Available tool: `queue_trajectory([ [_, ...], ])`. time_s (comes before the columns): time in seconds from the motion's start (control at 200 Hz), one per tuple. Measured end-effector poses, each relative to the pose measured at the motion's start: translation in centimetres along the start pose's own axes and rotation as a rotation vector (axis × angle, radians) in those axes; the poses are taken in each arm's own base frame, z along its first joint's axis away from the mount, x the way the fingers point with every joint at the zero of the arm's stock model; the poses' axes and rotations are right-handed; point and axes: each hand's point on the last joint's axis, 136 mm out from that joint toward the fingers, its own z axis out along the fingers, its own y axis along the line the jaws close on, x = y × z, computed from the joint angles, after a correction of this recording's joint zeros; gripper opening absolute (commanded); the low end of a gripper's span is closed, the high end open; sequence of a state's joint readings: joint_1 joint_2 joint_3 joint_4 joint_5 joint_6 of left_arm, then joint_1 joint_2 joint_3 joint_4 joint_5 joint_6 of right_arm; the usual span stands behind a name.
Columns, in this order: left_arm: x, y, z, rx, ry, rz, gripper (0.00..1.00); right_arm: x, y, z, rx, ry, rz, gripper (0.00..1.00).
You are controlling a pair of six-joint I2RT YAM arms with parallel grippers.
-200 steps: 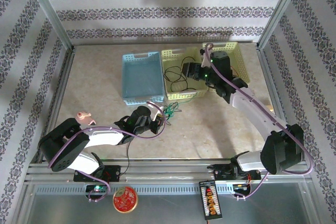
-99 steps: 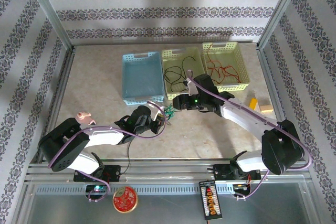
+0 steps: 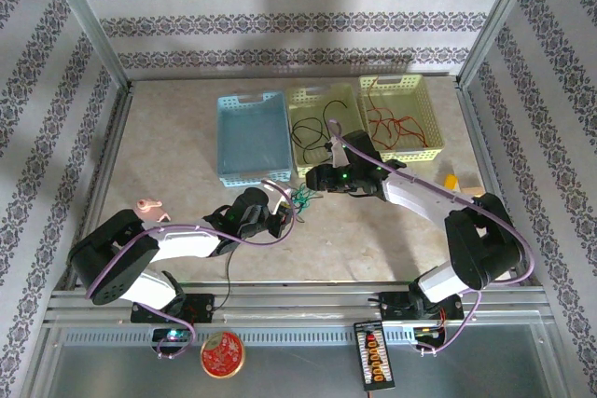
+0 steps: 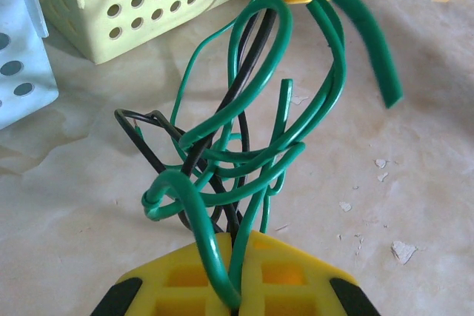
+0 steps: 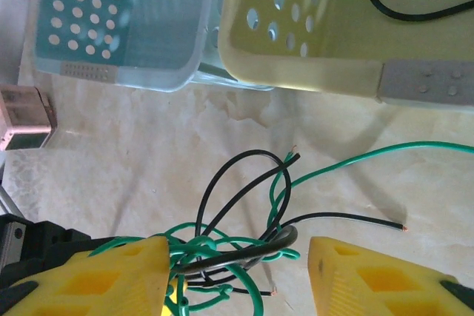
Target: Untangle the cables
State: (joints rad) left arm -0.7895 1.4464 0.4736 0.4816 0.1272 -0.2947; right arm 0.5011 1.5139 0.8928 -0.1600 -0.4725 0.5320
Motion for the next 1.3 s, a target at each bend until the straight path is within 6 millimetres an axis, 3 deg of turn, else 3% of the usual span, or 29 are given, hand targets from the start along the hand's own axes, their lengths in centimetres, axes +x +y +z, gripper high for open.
queue_trajectory([
  [0.08, 0.0, 0.0, 0.0, 0.000, 0.000, 0.000, 0.00, 0.1, 0.0, 0.3, -0.012, 0.010, 0.014, 0.36],
  [0.195, 0.0, 0.0, 0.0, -0.001, -0.001, 0.000, 0.00, 0.1, 0.3, 0.5, -0.034, 0.012, 0.033, 0.10],
  [0.32, 0.0, 0.0, 0.0, -0.001, -0.001, 0.000, 0.00, 0.1, -0.1, 0.5, -0.023, -0.002, 0.046, 0.02],
  [0.37, 0.0, 0.0, 0.0, -0.001, -0.001, 0.000, 0.03, 0.2, -0.8, 0.3, -0.002, -0.013, 0.061, 0.01],
  [0.5, 0.0, 0.1, -0.1, -0.004, 0.000, 0.001, 0.39, 0.0, -2.5, -1.4, 0.054, -0.077, 0.104, 0.00],
  [0.595, 0.1, 0.3, -0.3, -0.016, 0.006, 0.008, 0.50, -0.7, -4.2, -3.3, 0.099, -0.149, 0.150, 0.00],
  [0.72, 0.4, 0.6, -0.4, -0.029, 0.025, 0.022, 0.53, -1.0, -5.9, -4.9, 0.127, -0.204, 0.208, 0.01],
  [0.865, 1.2, 0.3, -0.1, -0.007, 0.070, 0.042, 0.56, -0.6, -6.5, -5.0, 0.132, -0.199, 0.240, 0.01],
  [1.12, 0.4, -0.9, 3.4, 0.052, 0.125, 0.107, 0.57, -0.5, -6.0, -4.9, 0.099, -0.184, 0.251, 0.01],
  [1.304, 0.2, -1.5, 5.9, 0.088, 0.169, 0.174, 0.52, -1.0, -6.5, -5.8, 0.074, -0.203, 0.312, 0.01],
])
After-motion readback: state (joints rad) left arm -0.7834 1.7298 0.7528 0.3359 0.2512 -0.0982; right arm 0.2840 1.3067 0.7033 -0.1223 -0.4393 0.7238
